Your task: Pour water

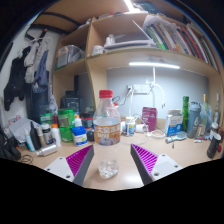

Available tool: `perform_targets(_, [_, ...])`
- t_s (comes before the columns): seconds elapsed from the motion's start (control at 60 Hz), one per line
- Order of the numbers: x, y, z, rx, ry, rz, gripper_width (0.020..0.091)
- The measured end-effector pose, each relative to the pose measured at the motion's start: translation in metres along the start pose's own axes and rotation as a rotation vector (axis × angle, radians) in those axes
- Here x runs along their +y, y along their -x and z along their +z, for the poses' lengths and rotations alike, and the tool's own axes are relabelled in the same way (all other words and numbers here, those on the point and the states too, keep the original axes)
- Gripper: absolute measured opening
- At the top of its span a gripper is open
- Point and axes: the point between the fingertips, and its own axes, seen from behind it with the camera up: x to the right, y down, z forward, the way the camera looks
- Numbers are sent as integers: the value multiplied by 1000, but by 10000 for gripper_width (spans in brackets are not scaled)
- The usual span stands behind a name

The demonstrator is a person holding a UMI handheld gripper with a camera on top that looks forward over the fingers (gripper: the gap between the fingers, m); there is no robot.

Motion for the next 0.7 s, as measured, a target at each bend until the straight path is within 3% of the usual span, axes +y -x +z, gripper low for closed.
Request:
perform_targets(0.2, [3,3,66,13,18,25,821])
perform_targets(0.267, [-2,3,80,12,0,35,732])
perform_targets(0.317, [0,3,91,17,7,35,583])
perform_targets(0.5, [-3,-9,100,74,-32,27,489])
perform_targets(0.617, [-5,-7,101,37,-53,54,419])
perform_targets(0.7, [-4,-10,98,14,-43,78,419])
